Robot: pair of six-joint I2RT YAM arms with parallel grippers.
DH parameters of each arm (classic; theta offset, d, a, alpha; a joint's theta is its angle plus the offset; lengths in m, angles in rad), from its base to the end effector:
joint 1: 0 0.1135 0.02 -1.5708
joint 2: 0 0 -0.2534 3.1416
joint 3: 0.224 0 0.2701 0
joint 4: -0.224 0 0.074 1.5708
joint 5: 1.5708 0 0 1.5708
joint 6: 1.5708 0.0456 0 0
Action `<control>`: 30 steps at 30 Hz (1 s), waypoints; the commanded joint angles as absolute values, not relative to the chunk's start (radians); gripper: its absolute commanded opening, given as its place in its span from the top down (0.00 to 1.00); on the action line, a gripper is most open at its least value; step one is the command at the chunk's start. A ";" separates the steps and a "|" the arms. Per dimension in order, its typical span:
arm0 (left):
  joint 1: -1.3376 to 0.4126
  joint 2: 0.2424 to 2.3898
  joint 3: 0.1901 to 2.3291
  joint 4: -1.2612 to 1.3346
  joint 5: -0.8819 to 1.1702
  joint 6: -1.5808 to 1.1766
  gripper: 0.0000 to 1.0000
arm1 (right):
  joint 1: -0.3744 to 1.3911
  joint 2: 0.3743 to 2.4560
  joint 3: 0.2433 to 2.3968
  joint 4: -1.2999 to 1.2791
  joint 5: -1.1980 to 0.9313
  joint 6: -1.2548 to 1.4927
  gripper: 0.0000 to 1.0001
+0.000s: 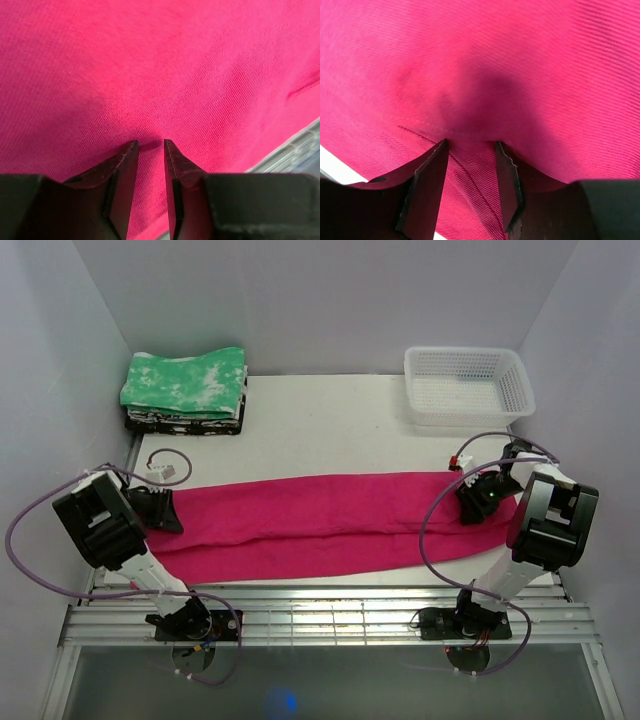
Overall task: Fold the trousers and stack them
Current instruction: Fold the trousers
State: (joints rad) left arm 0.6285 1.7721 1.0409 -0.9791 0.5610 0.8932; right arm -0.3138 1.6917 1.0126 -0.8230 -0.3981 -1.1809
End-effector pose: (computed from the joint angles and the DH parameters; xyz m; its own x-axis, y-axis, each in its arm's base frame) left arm 0.2497 0.1515 0.1191 -0.9367 0.1347 -0.3233 0.2745 0.8557 -0.4386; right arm 0.2919 -0.0761 0.1306 -0.6005 -0.7015 -0.3838 -0.7792 0.6212 0.0835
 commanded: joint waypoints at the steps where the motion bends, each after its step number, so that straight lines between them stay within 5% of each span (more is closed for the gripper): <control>1: 0.560 1.971 1.162 -0.750 0.460 0.721 0.60 | -0.282 1.805 1.073 -0.696 -0.380 -1.014 0.51; 12: 0.520 2.178 1.669 -0.919 0.526 0.721 0.62 | -0.244 1.914 1.363 -0.777 -0.475 -0.888 0.55; 22: 0.548 1.817 1.594 -1.153 0.706 1.362 0.43 | -0.299 1.666 1.394 -0.998 -0.540 -1.294 0.43; 26: 0.549 1.741 1.532 -1.192 0.663 1.607 0.40 | -0.321 1.597 1.341 -1.012 -0.477 -1.530 0.26; 30: 0.548 1.758 1.554 -1.201 0.650 1.617 0.39 | -0.324 1.585 1.292 -0.980 -0.400 -1.683 0.29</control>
